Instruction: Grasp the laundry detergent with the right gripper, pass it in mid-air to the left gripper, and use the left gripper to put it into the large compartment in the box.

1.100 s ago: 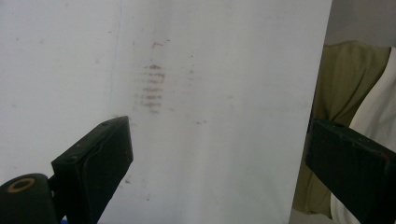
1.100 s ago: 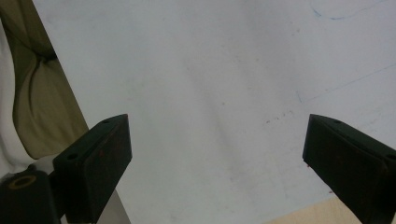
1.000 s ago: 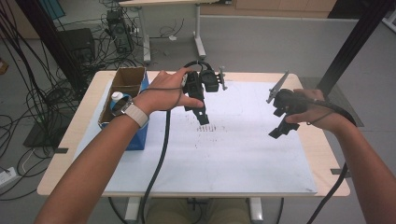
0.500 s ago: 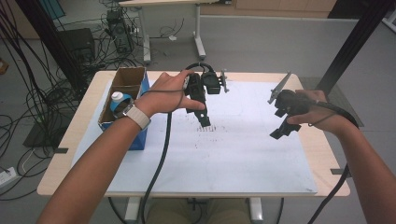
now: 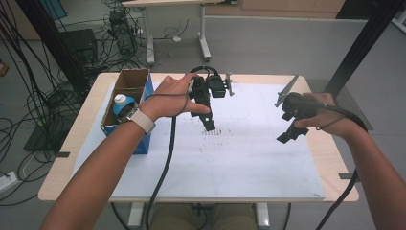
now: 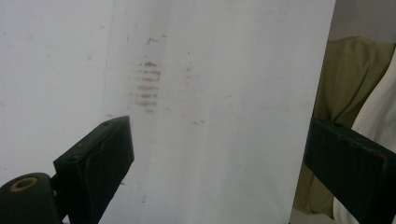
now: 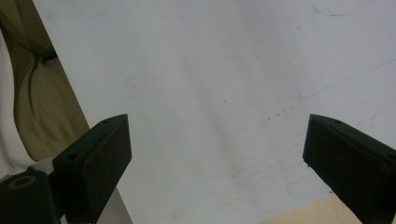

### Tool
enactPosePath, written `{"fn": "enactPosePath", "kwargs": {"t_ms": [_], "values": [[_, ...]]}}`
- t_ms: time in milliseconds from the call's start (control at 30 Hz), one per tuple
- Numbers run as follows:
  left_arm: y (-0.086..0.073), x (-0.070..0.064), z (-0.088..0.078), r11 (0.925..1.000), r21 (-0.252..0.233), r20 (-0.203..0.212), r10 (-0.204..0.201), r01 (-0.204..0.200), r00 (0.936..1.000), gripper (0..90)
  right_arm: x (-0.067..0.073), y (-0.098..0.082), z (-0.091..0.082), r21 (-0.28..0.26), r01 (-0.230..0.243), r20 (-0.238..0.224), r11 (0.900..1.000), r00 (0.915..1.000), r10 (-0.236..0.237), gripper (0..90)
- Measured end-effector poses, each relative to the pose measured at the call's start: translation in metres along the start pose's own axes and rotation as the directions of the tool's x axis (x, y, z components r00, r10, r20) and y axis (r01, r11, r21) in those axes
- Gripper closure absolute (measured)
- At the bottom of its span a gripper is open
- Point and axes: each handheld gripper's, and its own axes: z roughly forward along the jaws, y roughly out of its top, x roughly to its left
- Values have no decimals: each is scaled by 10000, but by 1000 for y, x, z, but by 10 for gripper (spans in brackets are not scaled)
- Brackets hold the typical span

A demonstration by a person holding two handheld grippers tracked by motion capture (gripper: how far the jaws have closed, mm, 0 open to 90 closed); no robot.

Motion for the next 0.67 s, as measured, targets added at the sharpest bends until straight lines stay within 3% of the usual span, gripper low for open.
{"fn": "enactPosePath", "kwargs": {"t_ms": [667], "values": [[-4, 3, 0, 9999, -2, -17, -166, 166, 9999, 88, 0, -1, 1, -55, -20, 20, 10000, 10000, 20, 78]]}}
